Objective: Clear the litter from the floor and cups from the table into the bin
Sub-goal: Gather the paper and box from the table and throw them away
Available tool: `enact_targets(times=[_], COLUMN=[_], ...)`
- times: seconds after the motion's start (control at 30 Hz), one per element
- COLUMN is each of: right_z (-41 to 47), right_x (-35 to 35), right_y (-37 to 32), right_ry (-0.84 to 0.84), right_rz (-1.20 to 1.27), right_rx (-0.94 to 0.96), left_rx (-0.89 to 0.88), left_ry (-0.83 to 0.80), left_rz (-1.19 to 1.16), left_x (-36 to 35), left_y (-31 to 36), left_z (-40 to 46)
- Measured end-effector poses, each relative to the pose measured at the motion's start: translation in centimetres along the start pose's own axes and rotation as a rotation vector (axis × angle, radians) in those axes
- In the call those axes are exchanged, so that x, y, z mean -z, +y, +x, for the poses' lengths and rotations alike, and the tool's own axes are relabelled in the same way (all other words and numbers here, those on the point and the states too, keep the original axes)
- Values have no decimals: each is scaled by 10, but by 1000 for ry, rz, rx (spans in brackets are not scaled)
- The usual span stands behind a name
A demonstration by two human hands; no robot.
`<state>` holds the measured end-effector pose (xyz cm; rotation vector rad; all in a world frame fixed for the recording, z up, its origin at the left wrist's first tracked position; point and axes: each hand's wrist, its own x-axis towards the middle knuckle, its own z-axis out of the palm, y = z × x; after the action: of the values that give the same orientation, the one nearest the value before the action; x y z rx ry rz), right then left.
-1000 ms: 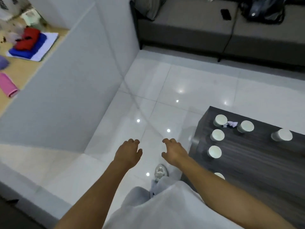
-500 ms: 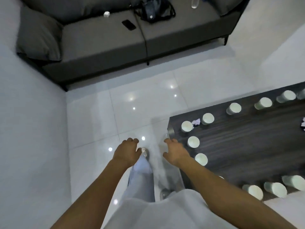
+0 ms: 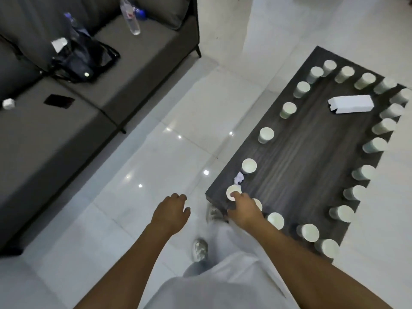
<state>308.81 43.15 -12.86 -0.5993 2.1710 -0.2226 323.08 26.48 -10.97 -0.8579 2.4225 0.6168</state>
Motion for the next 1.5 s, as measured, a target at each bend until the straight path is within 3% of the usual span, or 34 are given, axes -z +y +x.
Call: enact_targets(times=[0.37,0.63,0.9,1.2,1.5], right_z=[83,119,147,161,170], right_x=[46,39,17,-24,-67], right_y=[11,15,5,14,33], right_ry=[46,78,193,389,564], right_rz=[220,438,672,926,1029], right_rx=[-174,-398,-698,-924,-945], left_rx=[-208,-352,-678,-1034,-1414], left_ry=[-101,-301,-474,-585,-529], left_rz=[129,240,544,756,937], left_x=[51,59,61,-13,-116], left_y=[39,62,84,125,145], left_z=[132,211,298,319,342])
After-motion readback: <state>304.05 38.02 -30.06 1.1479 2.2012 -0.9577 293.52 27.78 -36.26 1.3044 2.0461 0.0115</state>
